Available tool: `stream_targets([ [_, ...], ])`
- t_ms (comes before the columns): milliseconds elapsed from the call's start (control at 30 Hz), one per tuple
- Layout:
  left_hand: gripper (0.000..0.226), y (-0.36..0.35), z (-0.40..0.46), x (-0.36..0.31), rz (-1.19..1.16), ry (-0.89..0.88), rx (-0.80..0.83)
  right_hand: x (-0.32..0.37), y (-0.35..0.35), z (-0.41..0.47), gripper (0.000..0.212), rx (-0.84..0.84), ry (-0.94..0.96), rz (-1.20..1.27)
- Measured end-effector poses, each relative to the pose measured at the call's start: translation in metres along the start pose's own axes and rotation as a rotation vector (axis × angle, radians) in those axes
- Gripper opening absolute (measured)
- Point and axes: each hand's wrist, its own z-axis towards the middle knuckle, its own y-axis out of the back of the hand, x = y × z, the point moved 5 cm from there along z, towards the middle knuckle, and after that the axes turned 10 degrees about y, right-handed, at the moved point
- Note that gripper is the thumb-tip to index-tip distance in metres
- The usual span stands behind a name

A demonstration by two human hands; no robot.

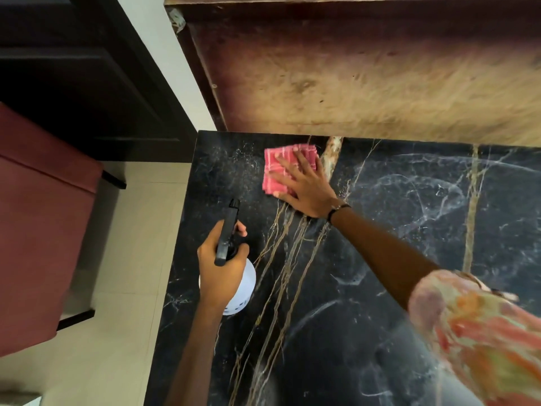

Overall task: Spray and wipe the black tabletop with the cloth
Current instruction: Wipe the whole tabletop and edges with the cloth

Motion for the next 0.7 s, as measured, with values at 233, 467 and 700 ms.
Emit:
stream_targets([
  [233,0.041,-0.006,-0.015,0.002,0.0,0.021,0.01,-0.08,0.0,-0.081,0.072,0.01,-0.17,0.01],
  [467,0.042,-0.004,-0.025,0.009,0.041,-0.028,-0.003,-0.046,0.006,-0.01,0.065,-0.01,-0.295,0.103],
  [700,0.04,-0.012,-0.038,0.014,0.037,-0.025,0.027,0.019,-0.017,-0.101,0.055,-0.021,0.148,-0.017],
])
